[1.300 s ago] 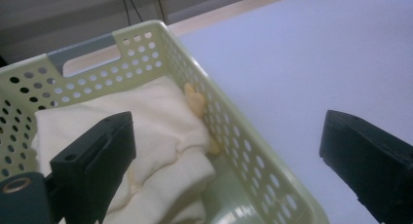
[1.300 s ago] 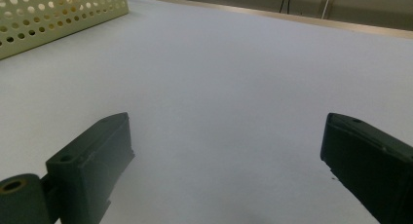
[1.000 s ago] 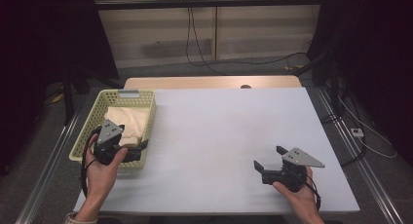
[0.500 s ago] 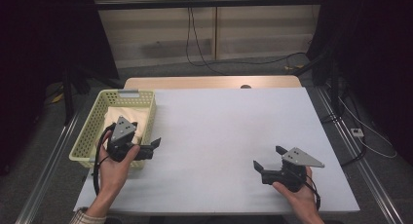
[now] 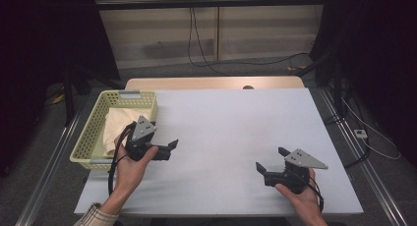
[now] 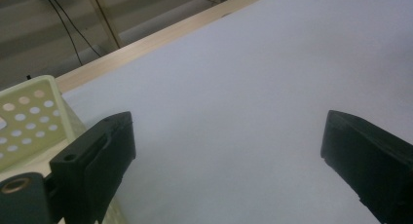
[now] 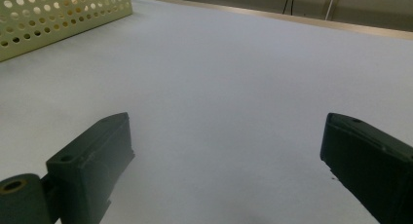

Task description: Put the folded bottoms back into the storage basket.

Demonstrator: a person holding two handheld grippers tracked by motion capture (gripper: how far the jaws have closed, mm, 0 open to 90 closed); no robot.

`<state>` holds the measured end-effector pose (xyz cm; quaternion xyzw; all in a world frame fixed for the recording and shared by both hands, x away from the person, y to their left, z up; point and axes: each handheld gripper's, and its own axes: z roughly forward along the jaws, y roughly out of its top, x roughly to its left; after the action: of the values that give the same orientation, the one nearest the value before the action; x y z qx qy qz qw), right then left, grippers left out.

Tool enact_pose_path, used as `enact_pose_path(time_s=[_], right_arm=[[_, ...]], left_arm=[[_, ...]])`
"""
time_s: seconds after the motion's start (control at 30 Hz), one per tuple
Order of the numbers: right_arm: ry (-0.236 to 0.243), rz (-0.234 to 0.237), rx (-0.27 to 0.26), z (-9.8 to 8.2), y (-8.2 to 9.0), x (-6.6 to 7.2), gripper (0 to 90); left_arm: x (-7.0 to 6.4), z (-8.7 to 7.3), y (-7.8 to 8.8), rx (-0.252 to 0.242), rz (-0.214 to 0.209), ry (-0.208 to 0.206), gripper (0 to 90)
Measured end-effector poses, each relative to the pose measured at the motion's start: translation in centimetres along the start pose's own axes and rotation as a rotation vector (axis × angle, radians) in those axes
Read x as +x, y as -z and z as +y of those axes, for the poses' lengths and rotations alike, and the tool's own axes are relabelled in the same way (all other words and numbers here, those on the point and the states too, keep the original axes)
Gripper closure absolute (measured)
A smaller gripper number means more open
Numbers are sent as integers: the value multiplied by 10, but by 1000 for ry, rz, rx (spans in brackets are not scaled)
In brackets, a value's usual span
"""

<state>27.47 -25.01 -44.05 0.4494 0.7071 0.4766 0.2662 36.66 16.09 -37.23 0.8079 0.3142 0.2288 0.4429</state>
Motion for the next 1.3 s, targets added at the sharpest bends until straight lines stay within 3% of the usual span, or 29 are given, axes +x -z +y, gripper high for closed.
enact_pose_path(time_s=[0.27, 0.37, 0.43, 0.5, 0.73, 1.07, 1.23, 1.3], right_arm=[[8, 5, 0, 0, 0, 1, 47], [11, 7, 1, 0, 0, 2, 47], [10, 7, 1, 0, 0, 2, 47], [10, 10, 0, 0, 0, 1, 47], [15, 14, 4, 0, -1, 2, 46], [16, 12, 4, 0, 0, 2, 46], [17, 9, 4, 0, 1, 2, 46], [17, 11, 3, 0, 1, 3, 46]], left_arm=[[-14, -2, -14, 19, -13, -14, 59], [-19, -5, -16, -24, 22, 0, 79], [-20, -7, -21, 9, -2, 6, 78], [-20, -12, -23, 5, -12, 28, 77], [-27, -28, -25, 5, -29, 48, 71], [-37, -44, -26, 28, -52, 22, 57], [-40, -50, -22, 5, -48, -3, 59], [-41, -54, -20, 2, -47, 10, 59]])
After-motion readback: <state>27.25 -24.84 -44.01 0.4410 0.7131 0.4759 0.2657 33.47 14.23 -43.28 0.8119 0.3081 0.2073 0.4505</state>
